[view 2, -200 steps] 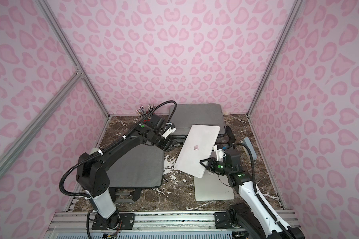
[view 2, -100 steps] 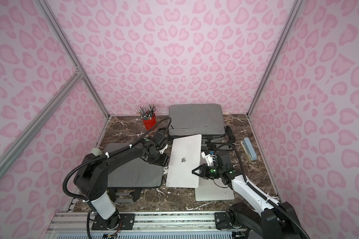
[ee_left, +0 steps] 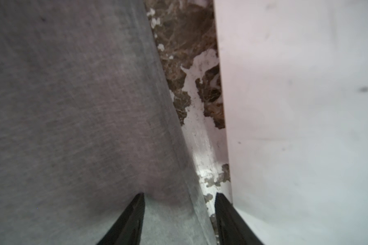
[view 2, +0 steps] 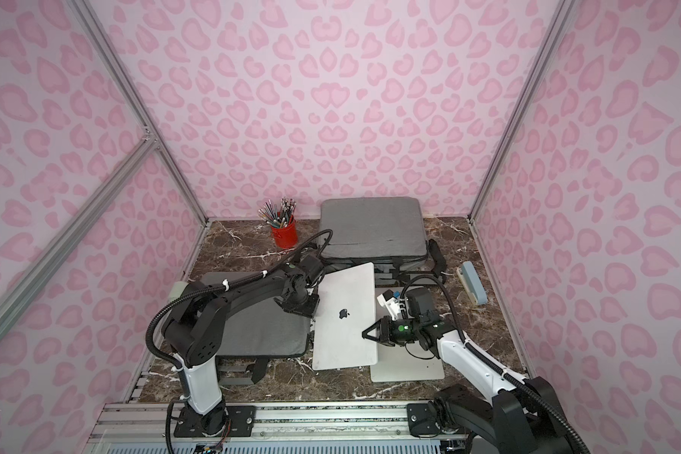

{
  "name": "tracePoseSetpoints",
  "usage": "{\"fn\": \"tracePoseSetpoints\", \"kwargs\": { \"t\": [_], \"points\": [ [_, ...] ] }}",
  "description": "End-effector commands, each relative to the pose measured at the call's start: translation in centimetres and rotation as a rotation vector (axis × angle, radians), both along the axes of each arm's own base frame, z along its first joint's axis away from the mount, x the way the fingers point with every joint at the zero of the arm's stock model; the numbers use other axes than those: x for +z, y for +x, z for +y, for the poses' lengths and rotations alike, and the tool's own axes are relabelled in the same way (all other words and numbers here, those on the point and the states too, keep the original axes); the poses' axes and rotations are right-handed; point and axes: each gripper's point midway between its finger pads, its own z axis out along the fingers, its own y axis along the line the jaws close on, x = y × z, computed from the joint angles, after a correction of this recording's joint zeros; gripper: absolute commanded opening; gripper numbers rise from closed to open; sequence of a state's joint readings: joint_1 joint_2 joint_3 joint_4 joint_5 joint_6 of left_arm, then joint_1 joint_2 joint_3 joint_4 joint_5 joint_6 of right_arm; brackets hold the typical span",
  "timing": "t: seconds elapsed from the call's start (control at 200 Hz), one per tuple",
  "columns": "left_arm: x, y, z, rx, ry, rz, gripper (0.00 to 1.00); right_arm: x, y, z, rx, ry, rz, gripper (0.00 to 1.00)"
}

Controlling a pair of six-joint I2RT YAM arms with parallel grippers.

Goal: Open the zippered laptop bag and take out the laptop
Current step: Pick up the zippered laptop bag from the center of the board, then place the laptop at the center of the board.

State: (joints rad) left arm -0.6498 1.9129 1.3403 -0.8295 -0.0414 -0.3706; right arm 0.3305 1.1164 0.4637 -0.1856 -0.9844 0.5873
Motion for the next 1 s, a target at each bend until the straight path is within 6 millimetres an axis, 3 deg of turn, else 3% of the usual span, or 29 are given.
{"fn": "tracePoseSetpoints", "kwargs": {
  "t": [0.0, 0.215, 0.431, 0.511, 0.661, 0.706, 0.997],
  "points": [
    [-0.6, 0.3, 0.9, -0.015, 0.068, 0.003, 0.47, 0.0, 0.0, 0.1, 0.028, 0.018, -0.038, 0.00],
    [-1.5, 0.1, 0.6, -0.020, 0.081, 0.034, 0.36, -0.9, -0.3, -0.3, 0.021, 0.024, 0.021, 0.00],
    [-1.7, -0.1, 0.1, -0.035, 0.067, 0.063, 0.08, -1.7, -0.3, -0.3, 0.029, 0.017, 0.045, 0.00],
    [-0.6, 0.3, -0.1, -0.036, 0.052, 0.043, 0.02, -1.9, -0.4, -0.2, 0.038, 0.032, 0.051, 0.00],
    [2.0, 0.6, -0.1, -0.038, 0.008, 0.025, 0.02, -2.4, -0.6, 0.1, 0.056, 0.049, 0.063, 0.00],
    [3.8, 1.4, -0.5, -0.043, -0.017, -0.010, 0.02, -2.5, -0.6, 0.2, 0.061, 0.048, 0.068, 0.00],
    [9.6, 2.1, 0.8, -0.037, -0.087, -0.065, 0.02, -2.7, -0.4, 1.5, 0.053, 0.087, 0.093, 0.00]
  ]
}}
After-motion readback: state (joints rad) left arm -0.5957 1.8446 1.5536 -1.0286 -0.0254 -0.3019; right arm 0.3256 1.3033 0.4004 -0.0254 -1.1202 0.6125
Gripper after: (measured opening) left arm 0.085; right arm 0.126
